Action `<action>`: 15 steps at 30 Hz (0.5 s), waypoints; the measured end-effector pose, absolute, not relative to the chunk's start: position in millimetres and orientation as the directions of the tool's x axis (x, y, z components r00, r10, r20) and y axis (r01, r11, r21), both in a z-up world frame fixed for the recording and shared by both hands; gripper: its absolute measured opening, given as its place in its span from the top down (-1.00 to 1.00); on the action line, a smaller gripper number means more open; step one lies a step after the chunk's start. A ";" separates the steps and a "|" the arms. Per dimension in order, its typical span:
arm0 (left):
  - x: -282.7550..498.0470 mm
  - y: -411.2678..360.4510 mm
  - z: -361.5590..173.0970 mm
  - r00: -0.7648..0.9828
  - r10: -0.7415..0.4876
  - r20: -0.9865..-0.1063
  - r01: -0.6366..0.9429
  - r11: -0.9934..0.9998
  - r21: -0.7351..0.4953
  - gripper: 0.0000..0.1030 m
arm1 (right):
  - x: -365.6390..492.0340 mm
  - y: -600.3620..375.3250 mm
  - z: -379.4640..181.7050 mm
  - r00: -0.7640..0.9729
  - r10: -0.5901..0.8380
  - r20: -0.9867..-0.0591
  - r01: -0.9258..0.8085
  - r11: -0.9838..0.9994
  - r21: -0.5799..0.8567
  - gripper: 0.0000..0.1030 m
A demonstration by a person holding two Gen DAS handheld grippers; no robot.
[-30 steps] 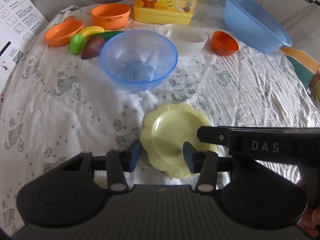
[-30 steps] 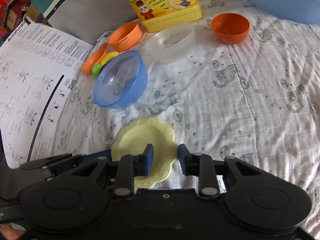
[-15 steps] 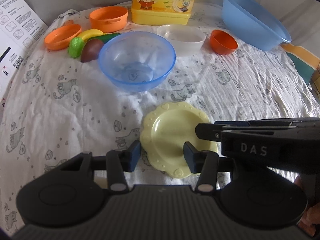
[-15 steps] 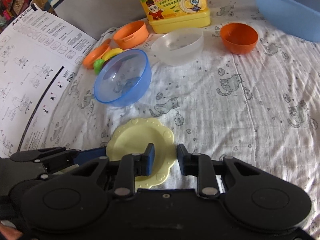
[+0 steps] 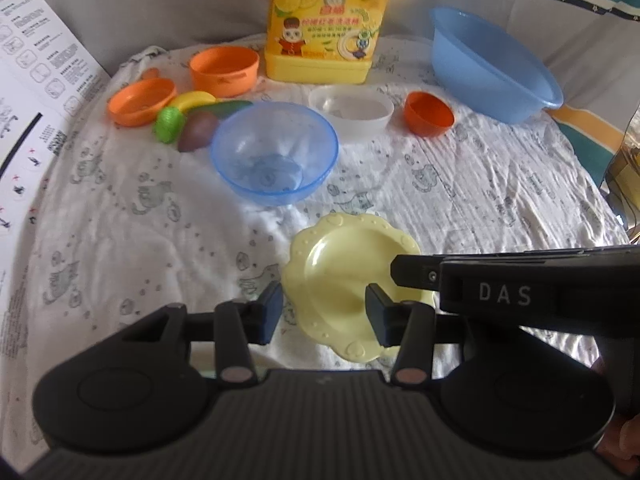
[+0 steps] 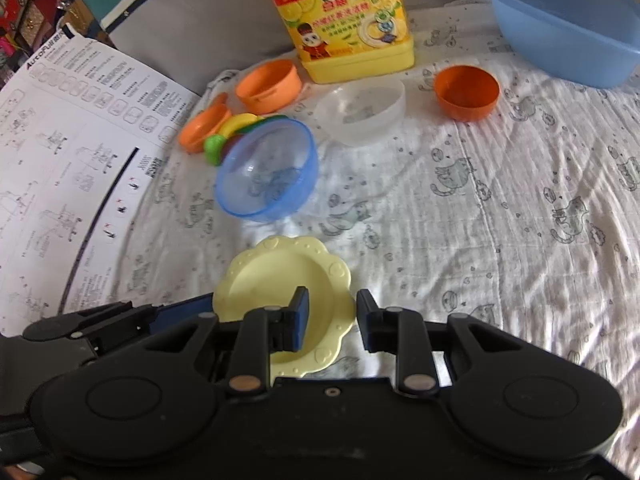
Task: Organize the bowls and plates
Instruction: 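Carry the yellow plate with the right gripper and lower it onto the green tray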
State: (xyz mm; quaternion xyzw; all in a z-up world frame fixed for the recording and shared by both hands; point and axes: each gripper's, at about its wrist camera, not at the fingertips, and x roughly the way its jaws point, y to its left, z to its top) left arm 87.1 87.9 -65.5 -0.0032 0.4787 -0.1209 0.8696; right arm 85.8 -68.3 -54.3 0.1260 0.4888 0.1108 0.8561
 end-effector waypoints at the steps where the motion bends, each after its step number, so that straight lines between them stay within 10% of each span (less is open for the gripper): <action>1: 84.0 91.0 -62.4 0.517 -0.213 -0.829 0.203 0.971 -0.122 0.13 | 83.0 -65.2 -50.1 0.498 0.316 -0.807 -0.074 0.943 0.324 0.49; 15: 20.6 163.4 -41.0 0.562 -0.168 -0.810 0.105 0.986 -0.132 0.13 | 47.4 4.9 -29.0 0.440 0.385 -0.811 -0.208 0.923 0.325 0.49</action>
